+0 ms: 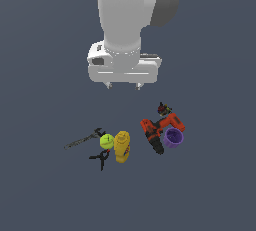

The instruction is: Pick up a designated object from a clutter of objects.

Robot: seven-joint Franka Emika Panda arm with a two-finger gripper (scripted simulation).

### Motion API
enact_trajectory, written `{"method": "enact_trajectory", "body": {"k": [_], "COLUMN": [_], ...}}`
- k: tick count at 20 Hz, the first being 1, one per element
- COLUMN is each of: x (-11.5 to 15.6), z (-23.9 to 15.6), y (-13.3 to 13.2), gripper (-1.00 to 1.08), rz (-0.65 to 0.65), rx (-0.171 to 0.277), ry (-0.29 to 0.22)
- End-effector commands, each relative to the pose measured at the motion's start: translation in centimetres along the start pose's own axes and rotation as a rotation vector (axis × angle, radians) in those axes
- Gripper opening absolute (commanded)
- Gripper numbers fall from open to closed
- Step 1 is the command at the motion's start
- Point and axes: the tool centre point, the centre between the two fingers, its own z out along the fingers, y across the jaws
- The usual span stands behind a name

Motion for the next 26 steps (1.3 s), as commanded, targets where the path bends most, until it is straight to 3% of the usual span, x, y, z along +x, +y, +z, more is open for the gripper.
{"method": "enact_trajectory", "body": {"k": [1, 13, 19, 26], "x": [-0.1, 1.3, 3.2, 5.9], "z": [0.4, 2.0, 4.8, 9.9], "y": [0.3, 1.4, 3.5, 7.5], "gripper": [1.00, 1.00, 1.00, 1.00], "rz": [0.003, 0.103, 0.262, 0.536], "rx": [-0.003, 0.013, 0.034, 0.059], "ry": [-0.009, -0.002, 0.006, 0.020]}}
